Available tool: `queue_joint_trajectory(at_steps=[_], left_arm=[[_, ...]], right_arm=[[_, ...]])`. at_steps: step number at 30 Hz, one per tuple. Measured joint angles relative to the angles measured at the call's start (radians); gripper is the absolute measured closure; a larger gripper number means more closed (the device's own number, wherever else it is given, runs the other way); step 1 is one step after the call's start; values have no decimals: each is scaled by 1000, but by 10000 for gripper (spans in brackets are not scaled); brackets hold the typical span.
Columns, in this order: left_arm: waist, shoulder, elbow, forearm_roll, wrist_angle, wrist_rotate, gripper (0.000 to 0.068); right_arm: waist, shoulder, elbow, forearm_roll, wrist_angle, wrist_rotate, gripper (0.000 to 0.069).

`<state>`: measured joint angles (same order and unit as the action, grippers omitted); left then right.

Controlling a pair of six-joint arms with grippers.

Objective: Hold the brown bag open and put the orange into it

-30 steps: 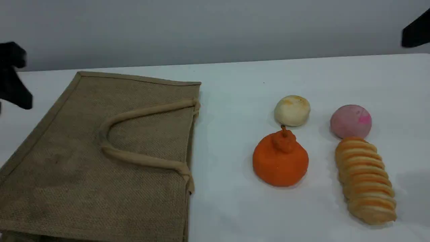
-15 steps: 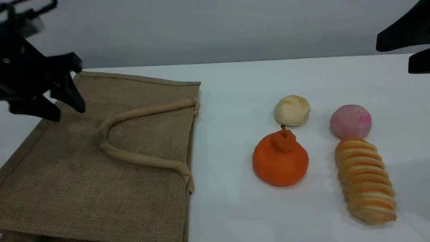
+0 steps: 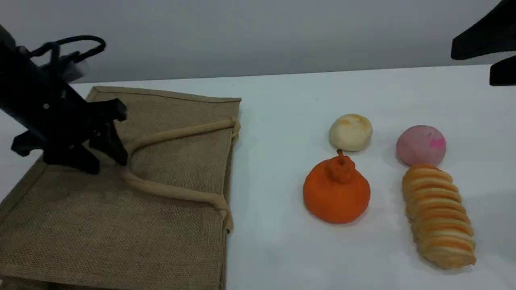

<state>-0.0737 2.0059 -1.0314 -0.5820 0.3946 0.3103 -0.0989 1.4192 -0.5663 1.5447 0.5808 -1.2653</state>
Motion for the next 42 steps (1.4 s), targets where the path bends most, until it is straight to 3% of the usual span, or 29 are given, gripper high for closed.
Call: queue_joint_trajectory(at_steps=[6, 17, 20, 25, 27, 34, 42], left_arm=[[-21, 6, -1, 0, -65, 0, 294], [-21, 90, -1, -7, -53, -2, 303], [-21, 90, -1, -7, -51, -2, 365], [-21, 90, -1, -7, -48, -5, 592], [-21, 88, -1, -7, -48, -5, 594], [-21, 34, -98, 5, 94, -3, 594], [-21, -151, -226, 10, 294, 19, 594]], right_arm=[[0, 0, 0, 0, 11, -1, 220], [0, 0, 0, 0, 13, -1, 220], [0, 0, 0, 0, 13, -1, 220], [0, 0, 0, 0, 12, -1, 220], [0, 0, 0, 0, 16, -1, 220], [1, 0, 0, 0, 133, -5, 220], [126, 0, 0, 11, 55, -63, 220]])
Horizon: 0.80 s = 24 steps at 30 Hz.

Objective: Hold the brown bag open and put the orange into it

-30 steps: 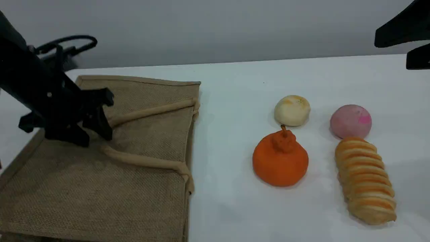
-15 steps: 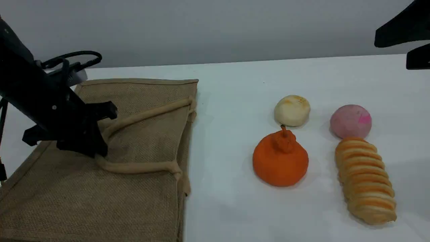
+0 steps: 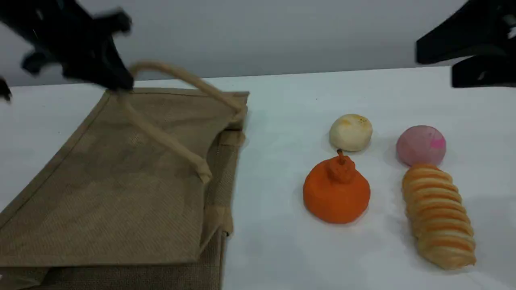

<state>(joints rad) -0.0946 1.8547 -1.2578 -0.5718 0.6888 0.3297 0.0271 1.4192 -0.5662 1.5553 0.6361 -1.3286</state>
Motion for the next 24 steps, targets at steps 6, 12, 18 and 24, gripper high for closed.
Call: queue_joint_trajectory(at_steps=[6, 12, 18, 24], left_arm=[[0, -166, -1, 11, 110, 4, 594], [0, -314, -1, 90, 251, -6, 594], [0, -407, -1, 114, 329, -27, 594], [0, -427, -1, 159, 364, -58, 594]], right_arm=[[176, 0, 0, 115, -171, -117, 220], [339, 19, 0, 194, -364, -245, 220], [356, 119, -9, 193, -410, -242, 220], [356, 245, -59, 191, -371, -242, 220]])
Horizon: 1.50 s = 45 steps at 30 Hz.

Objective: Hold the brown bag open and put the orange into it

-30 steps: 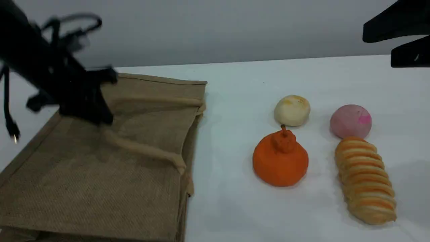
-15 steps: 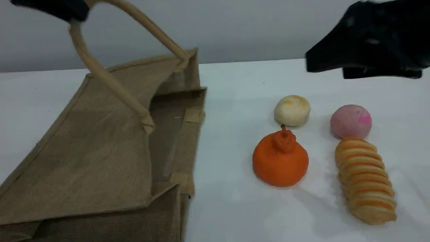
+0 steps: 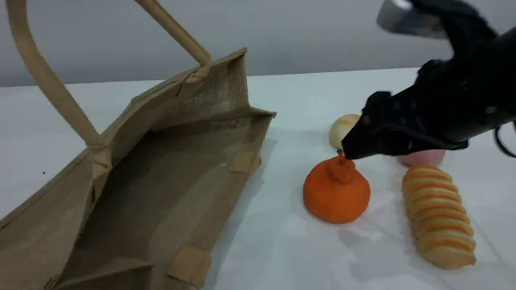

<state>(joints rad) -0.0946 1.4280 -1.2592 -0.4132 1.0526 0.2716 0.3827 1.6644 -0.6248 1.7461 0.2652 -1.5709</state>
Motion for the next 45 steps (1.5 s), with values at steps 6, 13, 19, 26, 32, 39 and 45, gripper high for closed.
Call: queue_joint_trajectory(at_steps=[6, 13, 19, 26, 32, 39, 45], left_arm=[[0, 0, 0, -1, 0, -1, 594], [0, 1, 0, -3, -2, -1, 594], [0, 1, 0, -5, -4, 0, 594], [0, 1, 0, -6, -4, 0, 594], [0, 1, 0, -6, -4, -1, 594], [0, 1, 0, -6, -3, 4, 594], [0, 2, 0, -4, 1, 6, 594]], right_arm=[[0, 130, -79, 0, 14, 0, 220], [-1, 259, -181, -1, -41, 1, 220], [-1, 318, -211, -2, -12, 1, 220], [-1, 334, -221, -1, -27, 1, 278], [-1, 334, -221, -1, -10, 1, 609], [-1, 317, -220, -5, 70, 1, 663], [-1, 187, -185, -13, 183, 1, 663]])
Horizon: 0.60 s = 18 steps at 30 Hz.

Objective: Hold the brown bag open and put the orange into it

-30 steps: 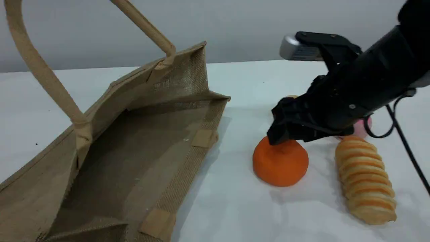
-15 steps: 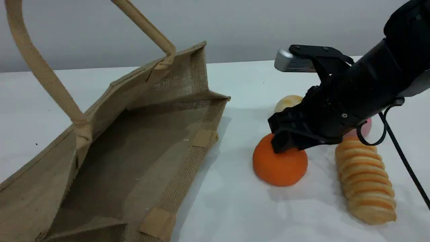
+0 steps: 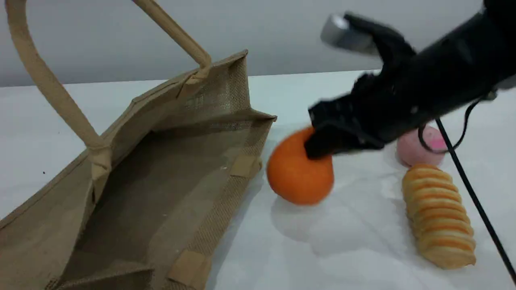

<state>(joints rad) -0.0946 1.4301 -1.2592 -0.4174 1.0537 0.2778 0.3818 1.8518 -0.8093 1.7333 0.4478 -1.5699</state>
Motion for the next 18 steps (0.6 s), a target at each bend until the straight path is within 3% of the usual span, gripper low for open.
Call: queue_joint_trajectory(at_steps=[5, 9, 18], left_arm=[[0, 0, -10, -2, 7, 6, 594], [0, 0, -62, -43, 42, 10, 594], [0, -26, -108, -81, 115, 10, 594]], right_arm=[[4, -127, 4, 0, 112, 0, 663], [59, -158, 4, 9, 214, 0, 663], [224, -154, -42, 10, 142, 0, 663]])
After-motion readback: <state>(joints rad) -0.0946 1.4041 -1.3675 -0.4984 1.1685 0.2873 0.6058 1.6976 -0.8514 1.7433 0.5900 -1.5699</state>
